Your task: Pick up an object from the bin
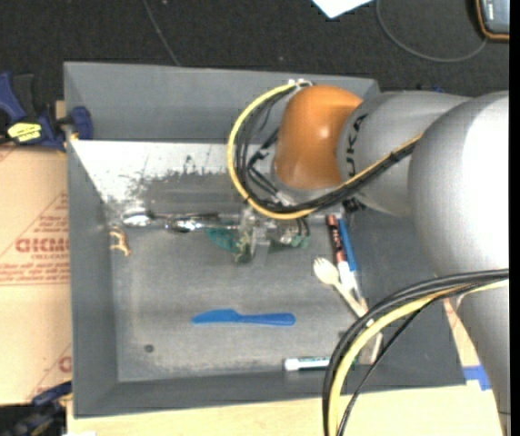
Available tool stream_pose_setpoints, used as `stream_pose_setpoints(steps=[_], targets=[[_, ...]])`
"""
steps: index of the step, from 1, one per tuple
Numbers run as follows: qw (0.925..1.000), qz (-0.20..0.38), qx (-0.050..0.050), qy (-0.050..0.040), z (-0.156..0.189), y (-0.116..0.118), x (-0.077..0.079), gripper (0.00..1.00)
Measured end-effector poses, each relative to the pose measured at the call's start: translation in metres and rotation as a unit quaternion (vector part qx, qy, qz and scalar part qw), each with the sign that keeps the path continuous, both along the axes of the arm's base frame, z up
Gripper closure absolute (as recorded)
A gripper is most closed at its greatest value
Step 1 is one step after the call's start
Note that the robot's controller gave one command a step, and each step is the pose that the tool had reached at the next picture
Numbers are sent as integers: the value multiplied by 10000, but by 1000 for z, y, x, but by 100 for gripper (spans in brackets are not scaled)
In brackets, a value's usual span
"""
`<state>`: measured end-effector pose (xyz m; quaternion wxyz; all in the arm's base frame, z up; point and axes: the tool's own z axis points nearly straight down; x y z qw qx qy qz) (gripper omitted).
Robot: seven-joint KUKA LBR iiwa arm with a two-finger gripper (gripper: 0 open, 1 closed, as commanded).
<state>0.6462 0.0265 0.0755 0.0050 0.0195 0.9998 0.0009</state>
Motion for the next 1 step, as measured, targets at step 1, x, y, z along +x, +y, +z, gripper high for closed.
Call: stream_pose_setpoints(steps=[1], targets=[[10000, 0, 0, 0, 0, 0, 0, 100]])
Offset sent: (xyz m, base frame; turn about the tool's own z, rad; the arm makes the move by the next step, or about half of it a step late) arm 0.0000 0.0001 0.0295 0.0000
